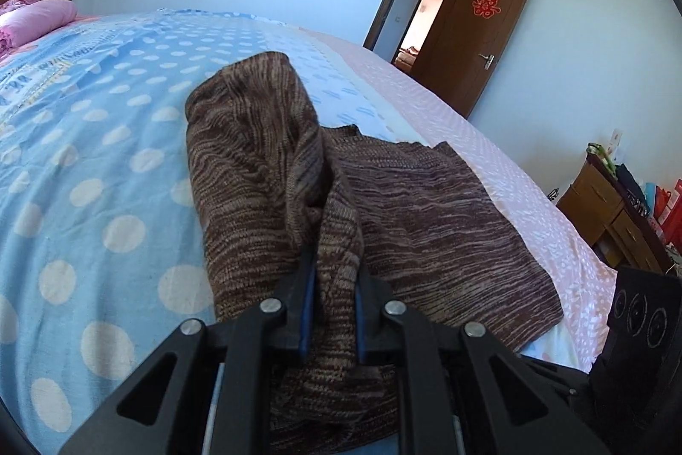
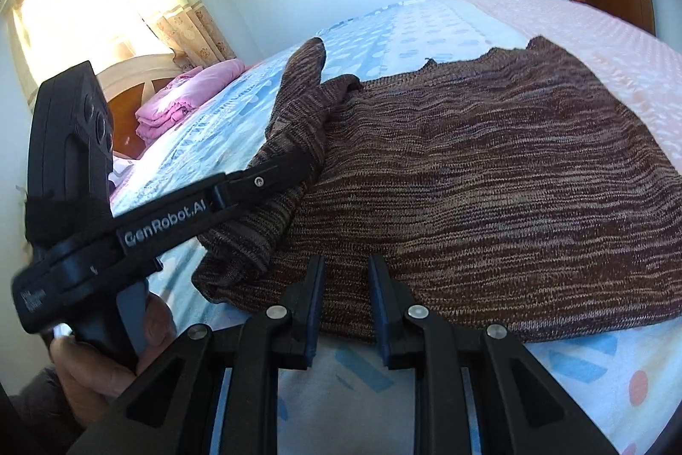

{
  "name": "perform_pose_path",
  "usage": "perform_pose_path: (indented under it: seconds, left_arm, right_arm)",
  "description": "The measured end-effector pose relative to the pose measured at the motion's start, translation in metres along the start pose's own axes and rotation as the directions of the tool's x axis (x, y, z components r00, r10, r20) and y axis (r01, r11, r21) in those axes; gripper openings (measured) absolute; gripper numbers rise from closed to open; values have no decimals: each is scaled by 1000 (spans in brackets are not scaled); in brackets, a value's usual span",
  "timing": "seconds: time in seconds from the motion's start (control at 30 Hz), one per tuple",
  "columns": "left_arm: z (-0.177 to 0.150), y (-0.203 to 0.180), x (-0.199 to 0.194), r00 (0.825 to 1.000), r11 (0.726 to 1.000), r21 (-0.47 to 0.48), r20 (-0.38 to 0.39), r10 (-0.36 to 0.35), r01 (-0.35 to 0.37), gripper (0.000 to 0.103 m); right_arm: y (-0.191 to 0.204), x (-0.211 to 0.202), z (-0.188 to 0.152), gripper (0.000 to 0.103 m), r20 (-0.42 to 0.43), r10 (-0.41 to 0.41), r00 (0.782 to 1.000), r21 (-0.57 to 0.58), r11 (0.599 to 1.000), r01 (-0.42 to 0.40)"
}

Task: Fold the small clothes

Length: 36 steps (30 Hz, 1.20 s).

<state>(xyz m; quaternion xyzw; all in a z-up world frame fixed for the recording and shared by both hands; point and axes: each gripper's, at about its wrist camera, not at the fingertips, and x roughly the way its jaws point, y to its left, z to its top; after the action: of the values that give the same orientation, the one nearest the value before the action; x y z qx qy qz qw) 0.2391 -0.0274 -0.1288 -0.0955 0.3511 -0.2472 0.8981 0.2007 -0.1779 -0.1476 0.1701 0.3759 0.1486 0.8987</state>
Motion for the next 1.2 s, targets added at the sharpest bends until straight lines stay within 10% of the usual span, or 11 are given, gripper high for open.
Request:
perform_pose_path:
  seconds: [0.13,0.27,0.6,0.67,0.73,1.2]
  left_arm:
    - [-1,0,0,1000,1000,-11,5,-16,16,18]
    - [-1,6,0,999,998,-41,9,-46,47,18]
    - [-1,10,0,997,994,-68,13,-79,80,18]
    - [-1,12,0,996,993,-75,13,-86,87,19]
    - [-1,12,0,996,993,-80,14,-90,91,18]
    - [18,-31,-16,994,995,21,30,-103,102,16]
  right_arm:
    - [-8,-11,37,27,24,69,997,60,996,-70]
    - [-8,-7,91,77,59,188,980,108,975,-194]
    - [7,103,144,77,-152,178,972,114,980,-162]
    - [7,113,143,69,-154,169,974,116,982,-152]
    - [7,120,144,9,-168,141,976,104,987,-124]
    - [1,42,165,9,-14,35,999,-85,996,-36]
